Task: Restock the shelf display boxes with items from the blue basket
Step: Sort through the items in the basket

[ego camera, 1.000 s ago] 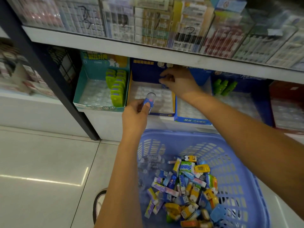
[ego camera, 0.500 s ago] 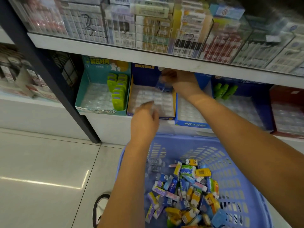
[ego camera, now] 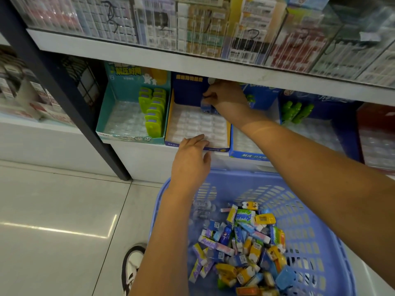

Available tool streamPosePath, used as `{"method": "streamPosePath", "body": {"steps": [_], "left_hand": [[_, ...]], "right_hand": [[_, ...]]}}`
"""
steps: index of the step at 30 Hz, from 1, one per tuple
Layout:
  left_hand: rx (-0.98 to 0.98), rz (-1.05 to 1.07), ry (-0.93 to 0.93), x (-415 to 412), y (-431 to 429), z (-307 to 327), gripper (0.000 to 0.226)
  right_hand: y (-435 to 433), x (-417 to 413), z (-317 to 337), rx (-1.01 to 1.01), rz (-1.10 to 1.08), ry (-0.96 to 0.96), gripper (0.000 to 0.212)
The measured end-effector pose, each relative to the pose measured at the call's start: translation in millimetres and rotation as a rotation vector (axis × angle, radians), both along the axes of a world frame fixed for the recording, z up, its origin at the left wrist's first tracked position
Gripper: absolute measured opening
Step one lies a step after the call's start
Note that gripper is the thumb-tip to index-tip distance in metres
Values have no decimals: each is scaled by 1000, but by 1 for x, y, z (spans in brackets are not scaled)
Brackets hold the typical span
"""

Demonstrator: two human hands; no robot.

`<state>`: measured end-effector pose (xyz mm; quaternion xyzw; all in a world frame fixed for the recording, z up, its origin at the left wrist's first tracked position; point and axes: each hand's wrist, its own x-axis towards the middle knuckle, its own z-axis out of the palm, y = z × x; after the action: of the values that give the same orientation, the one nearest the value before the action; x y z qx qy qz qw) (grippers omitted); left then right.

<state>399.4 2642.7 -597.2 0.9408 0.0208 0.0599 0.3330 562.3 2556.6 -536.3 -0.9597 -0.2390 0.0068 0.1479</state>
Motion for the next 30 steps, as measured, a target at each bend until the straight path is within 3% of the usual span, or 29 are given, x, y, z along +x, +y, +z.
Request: {"method": "streamPosePath", "body": {"steps": [6, 10, 12, 14, 17, 20, 24, 30], "left_hand": [[-17, -21, -7, -2, 1, 4, 39], [-281, 141, -274, -36, -20, 3, 23], [-335, 103, -134, -55, -39, -12, 24], [-231, -37, 173, -66, -60, -44, 29], [-64, -258, 587, -82, -86, -91, 23], [0, -416, 826, -105, -107, -124, 19], [97, -511, 895, -124, -125, -148, 24], [131, -516, 838, -126, -137, -166, 45]], "right_hand": [[5, 0, 9, -84, -99, 84, 33], [-11, -30, 29, -12, -49, 71, 33], [-37, -59, 28, 93, -57, 17, 28], [-71, -97, 13, 170, -86, 54, 28], [-122, -152, -33, 13, -107, 335, 26], [-162, -194, -89, -190, -150, 696, 24], [-194, -226, -147, -367, -162, 936, 12], [-199, -225, -185, -347, -149, 880, 25]]}}
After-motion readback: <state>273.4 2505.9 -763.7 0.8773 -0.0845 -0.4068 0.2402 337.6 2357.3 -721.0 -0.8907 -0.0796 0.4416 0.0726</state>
